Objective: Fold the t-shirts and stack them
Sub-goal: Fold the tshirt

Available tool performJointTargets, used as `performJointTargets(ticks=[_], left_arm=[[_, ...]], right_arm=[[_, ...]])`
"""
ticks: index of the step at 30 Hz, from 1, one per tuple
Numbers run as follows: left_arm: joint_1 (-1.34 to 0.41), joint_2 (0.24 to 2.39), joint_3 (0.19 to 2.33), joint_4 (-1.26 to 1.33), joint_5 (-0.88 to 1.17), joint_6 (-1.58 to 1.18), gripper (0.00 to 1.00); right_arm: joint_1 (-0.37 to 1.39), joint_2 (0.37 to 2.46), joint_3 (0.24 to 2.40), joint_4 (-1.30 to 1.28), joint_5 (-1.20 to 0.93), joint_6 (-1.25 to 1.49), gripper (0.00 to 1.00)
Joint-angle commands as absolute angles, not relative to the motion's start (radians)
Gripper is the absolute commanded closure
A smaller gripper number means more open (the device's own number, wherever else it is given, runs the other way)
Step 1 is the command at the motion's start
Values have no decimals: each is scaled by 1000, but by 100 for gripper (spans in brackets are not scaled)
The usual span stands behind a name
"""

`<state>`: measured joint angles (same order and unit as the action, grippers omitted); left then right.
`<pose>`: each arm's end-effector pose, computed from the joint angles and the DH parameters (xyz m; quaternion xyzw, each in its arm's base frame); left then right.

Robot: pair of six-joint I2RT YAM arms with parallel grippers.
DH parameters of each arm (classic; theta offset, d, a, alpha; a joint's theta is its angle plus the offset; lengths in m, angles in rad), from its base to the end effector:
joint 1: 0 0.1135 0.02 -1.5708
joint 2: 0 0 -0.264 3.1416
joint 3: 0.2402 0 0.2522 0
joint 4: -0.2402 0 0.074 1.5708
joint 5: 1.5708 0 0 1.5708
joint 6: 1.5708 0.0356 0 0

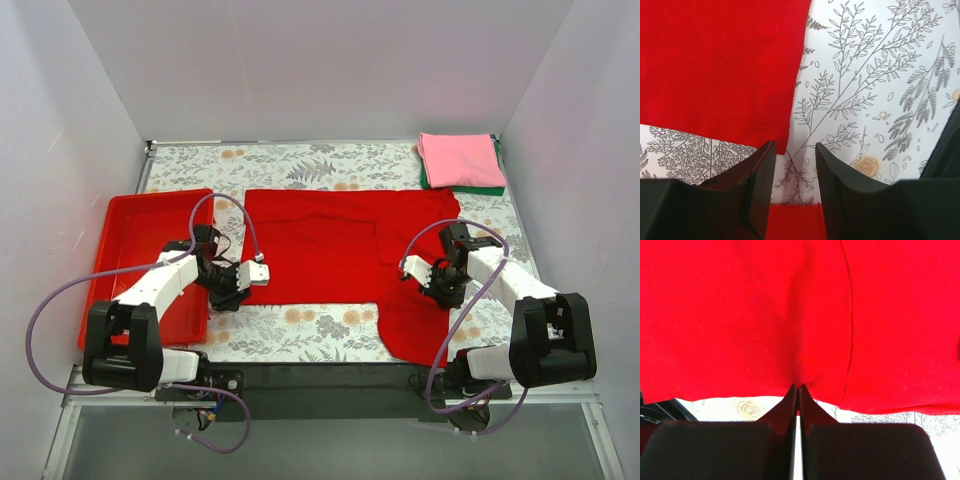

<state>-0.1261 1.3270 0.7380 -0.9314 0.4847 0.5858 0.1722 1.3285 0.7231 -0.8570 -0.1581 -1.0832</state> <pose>0.1949 -0.0414 0.1781 0.3439 0.9075 -0.2280 0.0785 0.2001 0.0405 0.1712 -0.5880 0.8032 0.0471 0.0832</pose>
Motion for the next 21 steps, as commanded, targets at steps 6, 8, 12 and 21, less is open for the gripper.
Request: performJointTargets(ticks=[6, 8, 12, 21], left_arm=[[-140, 1287, 663, -804, 483, 666, 66], [-146, 1293, 647, -789, 480, 663, 66], [-160, 1295, 604, -753, 453, 675, 70], [-170, 1289, 554, -727, 400, 704, 85]], right_arm=[[170, 1298, 745, -862, -172, -1080, 99], [170, 1295, 752, -870, -175, -1080, 99], [170, 1292, 759, -885, -167, -1086, 99], [170, 1290, 764, -900, -160, -1091, 99]])
